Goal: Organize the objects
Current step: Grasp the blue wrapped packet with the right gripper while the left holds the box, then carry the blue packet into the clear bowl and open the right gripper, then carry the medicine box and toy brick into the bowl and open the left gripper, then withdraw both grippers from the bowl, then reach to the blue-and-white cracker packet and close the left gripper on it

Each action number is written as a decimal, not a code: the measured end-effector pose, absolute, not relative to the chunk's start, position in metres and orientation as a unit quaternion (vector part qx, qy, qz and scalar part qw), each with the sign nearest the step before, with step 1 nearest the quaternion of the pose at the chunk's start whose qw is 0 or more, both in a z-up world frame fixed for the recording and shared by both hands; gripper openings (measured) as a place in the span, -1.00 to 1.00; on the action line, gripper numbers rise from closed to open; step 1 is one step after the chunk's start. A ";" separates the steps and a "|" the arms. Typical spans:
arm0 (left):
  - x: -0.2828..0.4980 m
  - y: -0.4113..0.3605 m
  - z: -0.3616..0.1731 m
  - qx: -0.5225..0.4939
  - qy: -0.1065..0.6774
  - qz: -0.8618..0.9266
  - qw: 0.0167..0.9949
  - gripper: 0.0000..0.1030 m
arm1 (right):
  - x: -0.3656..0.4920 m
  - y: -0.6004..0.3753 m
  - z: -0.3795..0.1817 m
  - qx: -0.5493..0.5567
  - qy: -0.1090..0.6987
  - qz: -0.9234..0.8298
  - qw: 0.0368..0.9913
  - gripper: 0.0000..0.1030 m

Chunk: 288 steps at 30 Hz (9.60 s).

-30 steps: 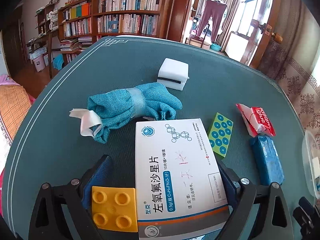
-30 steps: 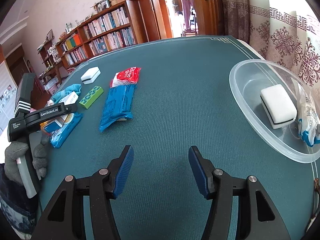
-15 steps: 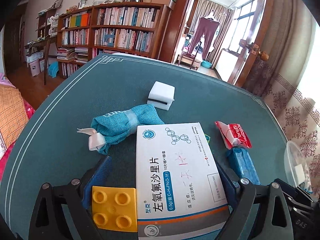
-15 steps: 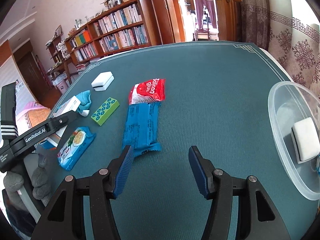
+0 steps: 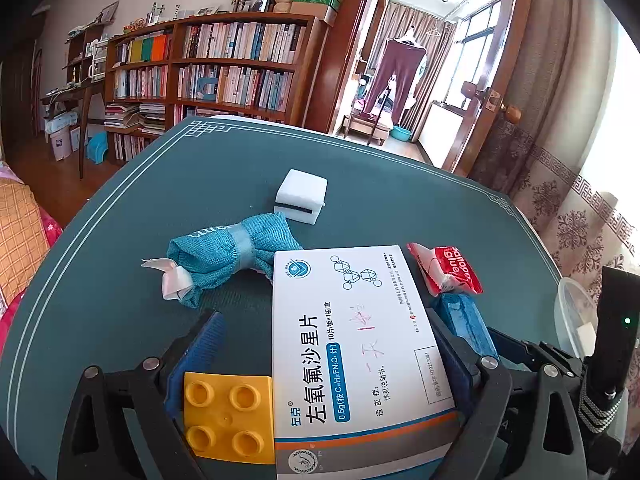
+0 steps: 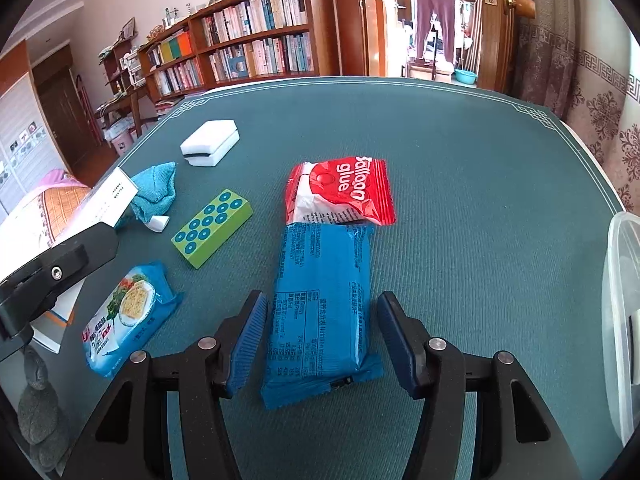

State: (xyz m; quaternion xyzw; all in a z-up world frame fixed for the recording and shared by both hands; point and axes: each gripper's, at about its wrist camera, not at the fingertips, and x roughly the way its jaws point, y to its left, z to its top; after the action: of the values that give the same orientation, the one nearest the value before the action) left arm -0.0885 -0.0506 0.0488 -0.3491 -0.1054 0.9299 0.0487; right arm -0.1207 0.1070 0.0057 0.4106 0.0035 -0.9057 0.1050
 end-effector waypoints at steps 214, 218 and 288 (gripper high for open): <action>-0.036 0.179 0.051 -0.359 0.053 0.911 0.195 0.97 | 0.078 0.346 0.033 0.338 -0.143 -0.929 -0.055 -0.03; -0.035 0.168 0.047 -0.364 0.047 0.911 0.189 0.97 | 0.078 0.339 0.026 0.348 -0.142 -0.925 -0.052 -0.03; -0.063 -0.031 0.025 -0.386 -0.021 0.922 -0.017 0.98 | 0.037 0.224 0.012 0.403 -0.090 -0.908 0.071 0.09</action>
State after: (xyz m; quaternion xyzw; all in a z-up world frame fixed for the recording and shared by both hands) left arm -0.0627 -0.0307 0.0248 -0.3859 -0.0213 0.9221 -0.0171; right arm 0.0368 0.2239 0.0116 0.4030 -0.0898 -0.9080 0.0710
